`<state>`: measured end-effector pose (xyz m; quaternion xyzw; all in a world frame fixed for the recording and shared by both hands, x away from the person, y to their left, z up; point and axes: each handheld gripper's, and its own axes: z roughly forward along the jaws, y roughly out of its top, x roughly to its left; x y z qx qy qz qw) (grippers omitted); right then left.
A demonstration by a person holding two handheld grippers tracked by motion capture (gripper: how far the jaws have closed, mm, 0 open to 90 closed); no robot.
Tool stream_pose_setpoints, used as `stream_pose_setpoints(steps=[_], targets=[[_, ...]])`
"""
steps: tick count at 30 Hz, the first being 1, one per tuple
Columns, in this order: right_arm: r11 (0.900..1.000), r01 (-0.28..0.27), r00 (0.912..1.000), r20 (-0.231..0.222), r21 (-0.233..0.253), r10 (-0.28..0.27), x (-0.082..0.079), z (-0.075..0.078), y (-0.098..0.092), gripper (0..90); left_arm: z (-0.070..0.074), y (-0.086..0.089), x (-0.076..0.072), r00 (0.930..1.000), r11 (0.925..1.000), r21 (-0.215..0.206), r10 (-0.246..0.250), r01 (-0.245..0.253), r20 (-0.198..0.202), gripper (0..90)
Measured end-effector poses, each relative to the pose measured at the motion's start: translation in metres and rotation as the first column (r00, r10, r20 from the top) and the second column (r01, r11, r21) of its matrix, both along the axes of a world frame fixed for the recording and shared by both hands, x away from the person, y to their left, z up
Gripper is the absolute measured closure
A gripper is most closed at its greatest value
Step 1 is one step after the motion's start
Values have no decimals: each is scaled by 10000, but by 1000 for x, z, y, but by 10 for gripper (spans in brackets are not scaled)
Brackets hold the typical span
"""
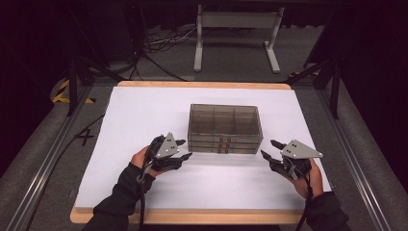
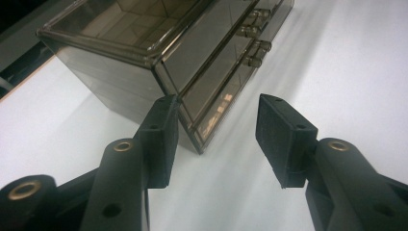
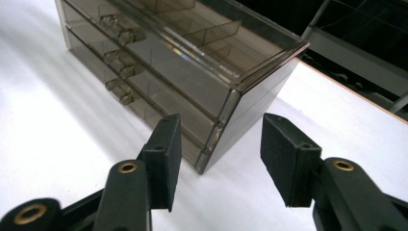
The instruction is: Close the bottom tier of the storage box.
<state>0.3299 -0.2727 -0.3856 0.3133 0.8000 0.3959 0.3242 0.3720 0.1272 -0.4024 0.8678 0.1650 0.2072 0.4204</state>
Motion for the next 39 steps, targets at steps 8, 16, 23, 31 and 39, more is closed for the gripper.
stream_pose_setpoints(steps=[8,16,23,31,39], targets=[[9998,-207,9998,-17,-74,207,-5,-5,-3,387,-4,10,1,9997,9998,-65,180,-181,-157,412],[9998,-178,9997,-164,-79,177,-6,-10,-8,353,-6,20,1,9985,9987,-116,500,-503,-244,350],[10000,-1,9998,-181,-49,0,-9,-12,-14,320,-8,34,1,9951,9952,-118,967,-969,-188,306],[9995,102,9996,-257,-294,-110,-12,-17,-20,278,-10,49,1,9903,9911,29,1334,-1334,-390,272],[9993,139,9983,-553,-361,-159,-15,-24,-29,263,-17,65,-5,9872,9874,256,1568,-1561,-297,224]])
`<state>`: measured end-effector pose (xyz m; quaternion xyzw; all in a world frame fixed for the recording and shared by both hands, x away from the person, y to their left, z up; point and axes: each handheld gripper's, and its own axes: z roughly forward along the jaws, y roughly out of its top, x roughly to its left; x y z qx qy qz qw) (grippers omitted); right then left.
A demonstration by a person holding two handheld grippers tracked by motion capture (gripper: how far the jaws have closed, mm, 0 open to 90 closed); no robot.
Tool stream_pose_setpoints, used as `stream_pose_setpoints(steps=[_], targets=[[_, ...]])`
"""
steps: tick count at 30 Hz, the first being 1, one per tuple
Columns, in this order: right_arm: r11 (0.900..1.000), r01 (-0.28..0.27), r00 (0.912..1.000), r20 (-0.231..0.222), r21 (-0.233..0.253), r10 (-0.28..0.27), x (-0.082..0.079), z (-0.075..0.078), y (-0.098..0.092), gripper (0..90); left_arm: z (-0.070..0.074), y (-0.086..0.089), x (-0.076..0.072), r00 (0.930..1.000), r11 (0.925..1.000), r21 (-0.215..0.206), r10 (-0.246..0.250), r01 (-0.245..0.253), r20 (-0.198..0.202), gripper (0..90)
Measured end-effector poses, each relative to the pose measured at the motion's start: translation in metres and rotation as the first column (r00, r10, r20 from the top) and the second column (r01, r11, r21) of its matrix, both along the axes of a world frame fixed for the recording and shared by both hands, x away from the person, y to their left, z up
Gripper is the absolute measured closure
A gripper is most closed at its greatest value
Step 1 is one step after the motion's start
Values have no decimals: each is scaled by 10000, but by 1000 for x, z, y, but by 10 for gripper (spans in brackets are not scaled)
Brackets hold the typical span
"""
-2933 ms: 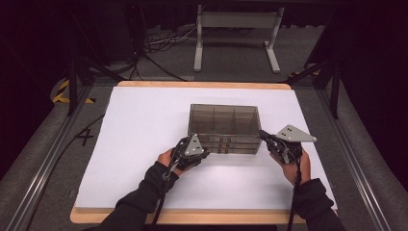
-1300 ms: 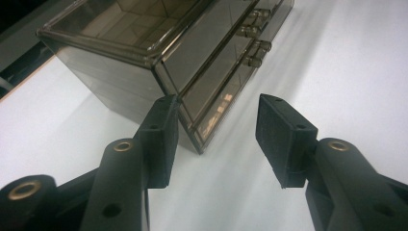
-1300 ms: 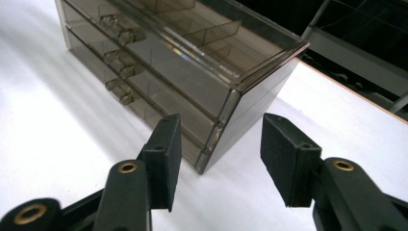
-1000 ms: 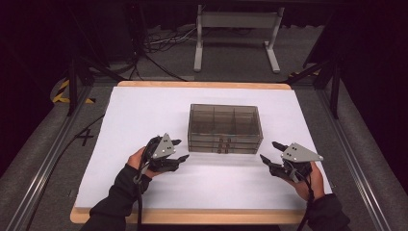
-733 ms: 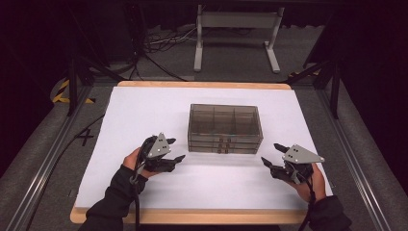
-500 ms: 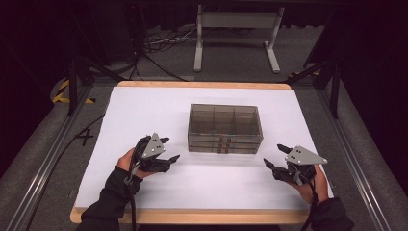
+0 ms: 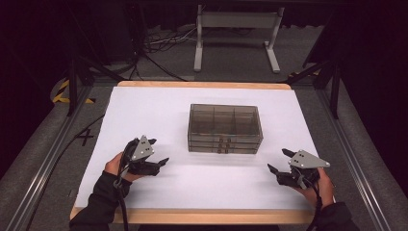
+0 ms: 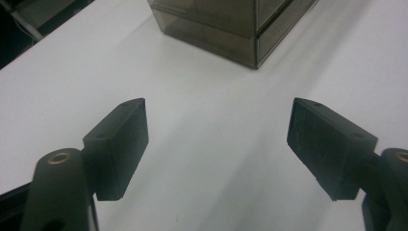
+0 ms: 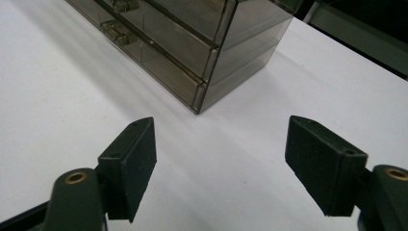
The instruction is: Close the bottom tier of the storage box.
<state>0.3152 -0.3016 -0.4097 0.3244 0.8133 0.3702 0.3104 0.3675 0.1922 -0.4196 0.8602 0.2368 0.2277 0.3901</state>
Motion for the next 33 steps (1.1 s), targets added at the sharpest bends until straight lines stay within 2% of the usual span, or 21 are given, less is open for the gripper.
stream_pose_setpoints(steps=[5,10,20,23,26,29,30,33], targets=[[9999,112,9999,-6,-8,-112,-2,-2,-4,251,-3,9,-2,9998,9998,-51,195,-196,-32,195],[9996,193,9998,18,184,-194,-5,-6,-10,226,-5,21,-6,9991,9991,-77,410,-409,99,181],[9958,543,9984,91,743,-552,-11,-12,-27,210,-13,50,-15,9955,9941,-602,921,-907,221,151],[9925,588,9979,207,1075,-613,-13,-15,-33,206,-16,61,-18,9933,9894,-935,1133,-1109,211,147],[9870,733,9963,336,1428,-789,-16,-20,-38,202,-20,72,-21,9909,9813,-1414,1339,-1304,154,139],[9800,919,9931,557,1763,-1031,-19,-22,-43,195,-23,82,-24,9899,9721,-1896,1415,-1382,39,127],[9782,1027,9914,611,1806,-1154,-19,-22,-44,190,-24,86,-25,9887,9669,-2092,1501,-1459,43,127],[9674,1506,9819,832,2034,-1704,-22,-24,-51,169,-24,96,-29,9849,9551,-2446,1729,-1673,12,111]])
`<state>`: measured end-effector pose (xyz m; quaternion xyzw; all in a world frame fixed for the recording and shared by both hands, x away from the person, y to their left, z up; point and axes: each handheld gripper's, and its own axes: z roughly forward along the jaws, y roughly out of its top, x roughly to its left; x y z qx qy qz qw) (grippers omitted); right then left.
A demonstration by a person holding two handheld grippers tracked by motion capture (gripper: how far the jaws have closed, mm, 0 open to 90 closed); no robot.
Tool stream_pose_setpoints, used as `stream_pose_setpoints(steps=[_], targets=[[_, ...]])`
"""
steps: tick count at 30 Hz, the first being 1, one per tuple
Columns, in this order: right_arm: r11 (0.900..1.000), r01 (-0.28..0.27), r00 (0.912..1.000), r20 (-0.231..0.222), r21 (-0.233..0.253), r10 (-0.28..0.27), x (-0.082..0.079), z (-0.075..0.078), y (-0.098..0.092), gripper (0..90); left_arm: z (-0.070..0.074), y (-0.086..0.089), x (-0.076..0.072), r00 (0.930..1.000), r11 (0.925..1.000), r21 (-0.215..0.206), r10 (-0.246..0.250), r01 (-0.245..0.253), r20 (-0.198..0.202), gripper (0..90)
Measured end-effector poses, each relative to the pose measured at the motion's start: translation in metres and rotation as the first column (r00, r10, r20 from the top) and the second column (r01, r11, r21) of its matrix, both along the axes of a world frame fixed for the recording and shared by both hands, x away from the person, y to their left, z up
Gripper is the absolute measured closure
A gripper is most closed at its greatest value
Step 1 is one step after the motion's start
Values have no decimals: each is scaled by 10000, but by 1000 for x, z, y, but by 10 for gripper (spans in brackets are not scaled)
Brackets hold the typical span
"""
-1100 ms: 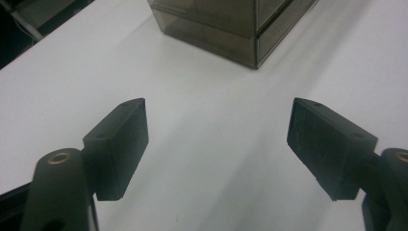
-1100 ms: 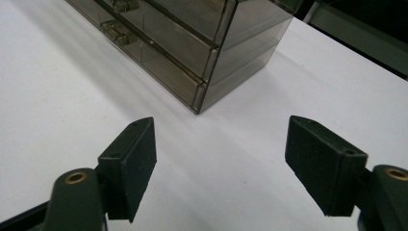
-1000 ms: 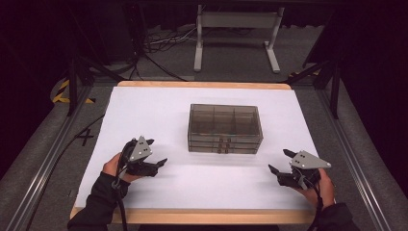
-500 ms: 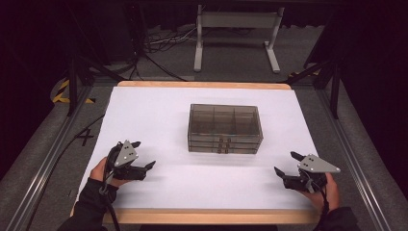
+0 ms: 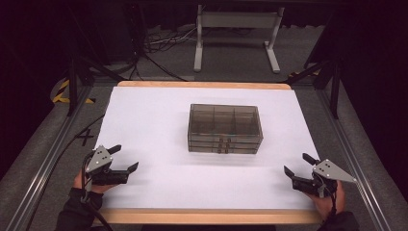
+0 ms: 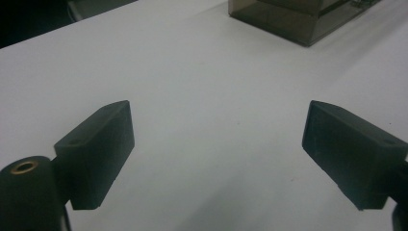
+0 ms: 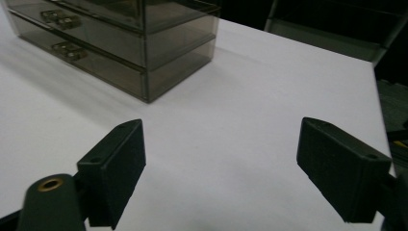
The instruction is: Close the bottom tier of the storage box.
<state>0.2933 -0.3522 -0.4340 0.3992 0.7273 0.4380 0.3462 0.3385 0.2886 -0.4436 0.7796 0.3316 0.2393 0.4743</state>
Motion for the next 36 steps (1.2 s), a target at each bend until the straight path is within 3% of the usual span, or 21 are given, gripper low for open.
stream_pose_setpoints(steps=[2,5,10,12,14,16,19,23,29,36], targets=[[9991,433,9990,84,-16,-433,-2,-1,-4,165,-2,7,-4,9997,9985,-497,228,-227,18,108],[9956,777,9968,164,522,-786,-4,-4,-13,165,-8,18,-8,9986,9936,-1001,522,-529,-94,97],[9916,1198,9927,83,483,-1203,-5,-5,-18,158,-12,29,-14,9931,9756,-1917,1144,-1074,256,97],[9901,1245,9919,175,650,-1259,-7,-6,-21,152,-13,28,-14,9929,9762,-1876,1156,-1085,276,96],[9881,1344,9904,211,744,-1363,-9,-6,-23,150,-15,21,-15,9945,9870,-1350,942,-873,458,95],[9862,1448,9888,250,799,-1472,-9,-6,-25,148,-15,18,-17,9940,9915,-1021,877,-809,646,97],[9847,1511,9877,278,863,-1540,-9,-7,-25,149,-15,18,-17,9936,9915,-1004,896,-824,695,110],[9851,1612,9866,176,599,-1625,-6,-8,-22,150,-15,19,-18,9940,9911,-1095,839,-760,703,108],[9815,1756,9840,173,760,-1774,-6,-7,-23,151,-16,19,-18,9944,9910,-1165,748,-658,748,108],[9820,1759,9841,115,688,-1771,-5,-7,-23,151,-15,19,-18,9955,9935,-989,630,-559,705,108]])
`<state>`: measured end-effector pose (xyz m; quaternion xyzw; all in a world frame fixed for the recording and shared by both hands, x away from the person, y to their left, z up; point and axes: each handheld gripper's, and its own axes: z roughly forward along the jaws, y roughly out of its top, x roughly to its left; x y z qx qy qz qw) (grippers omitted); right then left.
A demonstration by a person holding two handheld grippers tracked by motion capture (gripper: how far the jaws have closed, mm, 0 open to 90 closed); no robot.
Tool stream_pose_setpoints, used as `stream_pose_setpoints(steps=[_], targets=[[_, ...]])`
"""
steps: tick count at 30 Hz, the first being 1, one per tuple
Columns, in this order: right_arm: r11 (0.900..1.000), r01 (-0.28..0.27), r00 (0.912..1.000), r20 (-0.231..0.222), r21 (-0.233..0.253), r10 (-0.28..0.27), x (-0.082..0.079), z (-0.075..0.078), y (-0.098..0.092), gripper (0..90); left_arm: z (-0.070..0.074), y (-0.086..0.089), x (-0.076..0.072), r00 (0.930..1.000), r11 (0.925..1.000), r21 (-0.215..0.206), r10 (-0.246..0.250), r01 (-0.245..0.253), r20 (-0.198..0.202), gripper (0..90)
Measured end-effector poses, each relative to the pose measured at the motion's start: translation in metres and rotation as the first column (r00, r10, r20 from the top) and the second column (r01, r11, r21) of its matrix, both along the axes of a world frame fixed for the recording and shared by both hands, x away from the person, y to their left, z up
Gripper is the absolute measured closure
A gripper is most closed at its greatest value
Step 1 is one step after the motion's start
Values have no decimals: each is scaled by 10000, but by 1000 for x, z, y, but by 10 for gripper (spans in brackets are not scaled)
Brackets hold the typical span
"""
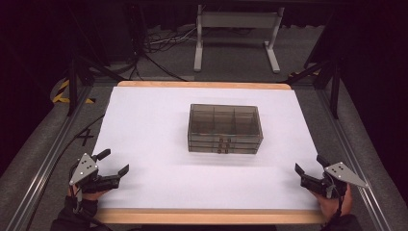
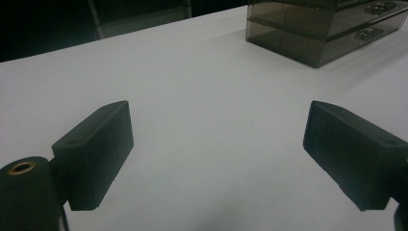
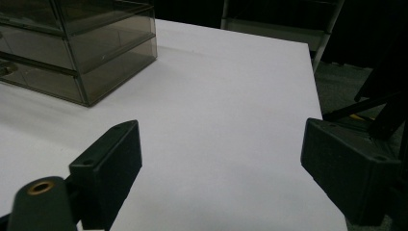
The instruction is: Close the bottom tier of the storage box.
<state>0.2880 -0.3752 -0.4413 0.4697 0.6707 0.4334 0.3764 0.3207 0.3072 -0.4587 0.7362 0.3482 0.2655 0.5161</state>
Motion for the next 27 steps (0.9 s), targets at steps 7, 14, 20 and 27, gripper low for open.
stream_pose_setpoints(steps=[7,14,20,27], targets=[[10000,4,10000,-49,90,-4,1,0,-1,151,0,-1,1,10000,10000,-56,14,-14,-30,108],[10000,-6,10000,-83,1,6,1,0,0,151,0,-1,2,9999,10000,-35,-1,1,-114,109],[10000,49,9999,-146,-24,-50,2,0,0,149,0,-2,2,9999,9999,142,-53,54,-87,107],[10000,13,9998,-191,-88,-15,2,0,1,150,0,-3,3,9998,9998,190,-6,10,-212,102]])
